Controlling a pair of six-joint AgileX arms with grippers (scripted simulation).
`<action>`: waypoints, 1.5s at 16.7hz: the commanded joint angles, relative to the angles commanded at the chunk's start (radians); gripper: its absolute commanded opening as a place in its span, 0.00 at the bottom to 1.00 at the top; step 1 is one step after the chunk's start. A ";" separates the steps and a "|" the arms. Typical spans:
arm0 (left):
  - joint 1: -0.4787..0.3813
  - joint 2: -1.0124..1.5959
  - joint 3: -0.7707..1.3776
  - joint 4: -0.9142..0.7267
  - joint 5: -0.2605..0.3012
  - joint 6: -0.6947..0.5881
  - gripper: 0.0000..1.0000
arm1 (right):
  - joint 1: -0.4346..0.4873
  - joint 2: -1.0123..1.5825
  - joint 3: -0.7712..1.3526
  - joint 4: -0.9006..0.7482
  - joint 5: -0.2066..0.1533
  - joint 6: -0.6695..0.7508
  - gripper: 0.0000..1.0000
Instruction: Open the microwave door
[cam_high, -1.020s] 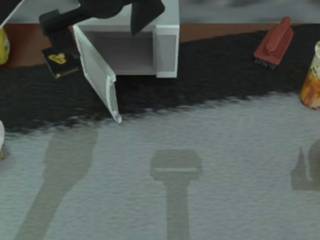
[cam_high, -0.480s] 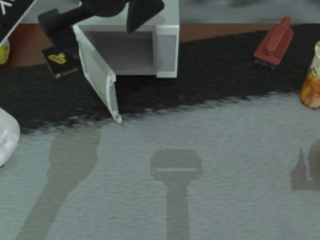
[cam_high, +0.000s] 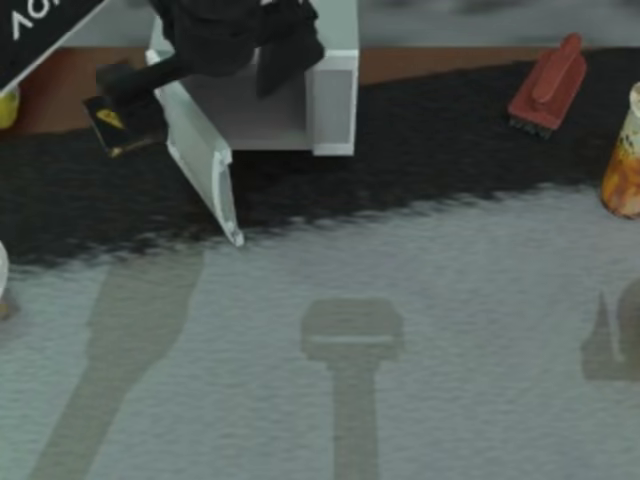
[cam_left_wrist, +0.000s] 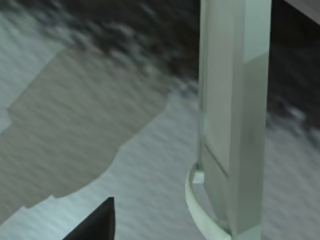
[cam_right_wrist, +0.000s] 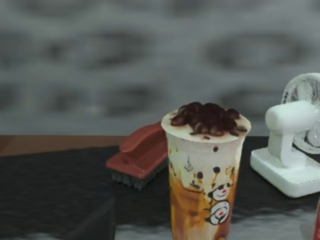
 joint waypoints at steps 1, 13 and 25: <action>0.007 -0.011 -0.061 0.050 0.001 0.006 1.00 | 0.000 0.000 0.000 0.000 0.000 0.000 1.00; 0.030 -0.042 -0.263 0.230 0.004 0.030 0.77 | 0.000 0.000 0.000 0.000 0.000 0.000 1.00; 0.030 -0.042 -0.263 0.230 0.004 0.030 0.00 | 0.000 0.000 0.000 0.000 0.000 0.000 1.00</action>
